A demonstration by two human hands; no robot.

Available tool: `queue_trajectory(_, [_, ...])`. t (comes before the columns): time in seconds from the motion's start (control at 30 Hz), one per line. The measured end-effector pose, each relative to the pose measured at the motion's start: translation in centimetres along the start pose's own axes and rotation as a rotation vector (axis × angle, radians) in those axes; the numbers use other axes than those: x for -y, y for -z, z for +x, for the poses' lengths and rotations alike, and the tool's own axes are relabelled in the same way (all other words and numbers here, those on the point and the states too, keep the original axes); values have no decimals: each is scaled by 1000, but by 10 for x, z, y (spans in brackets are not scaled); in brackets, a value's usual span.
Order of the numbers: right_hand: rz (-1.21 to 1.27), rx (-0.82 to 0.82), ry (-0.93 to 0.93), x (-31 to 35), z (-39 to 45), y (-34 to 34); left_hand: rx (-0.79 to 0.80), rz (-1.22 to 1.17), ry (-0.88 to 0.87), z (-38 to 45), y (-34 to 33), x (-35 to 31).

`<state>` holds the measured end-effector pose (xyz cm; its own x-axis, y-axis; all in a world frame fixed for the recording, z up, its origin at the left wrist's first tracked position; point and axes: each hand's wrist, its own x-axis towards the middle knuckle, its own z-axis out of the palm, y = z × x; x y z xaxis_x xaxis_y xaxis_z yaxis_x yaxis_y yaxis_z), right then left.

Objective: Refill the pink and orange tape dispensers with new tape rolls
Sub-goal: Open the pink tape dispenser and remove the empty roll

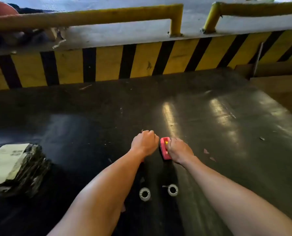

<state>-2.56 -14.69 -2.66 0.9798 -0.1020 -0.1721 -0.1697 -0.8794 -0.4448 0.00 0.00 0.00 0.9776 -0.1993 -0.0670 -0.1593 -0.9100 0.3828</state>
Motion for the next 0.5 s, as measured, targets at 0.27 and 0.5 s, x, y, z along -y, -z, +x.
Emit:
queue_trajectory(0.27, [100,36,-92,-22,10,-55,286,68,-158,40,-58,19])
queue_trajectory(0.5, [71,-45,-52,-34,19,-76,365,85,-208,67,-73,23])
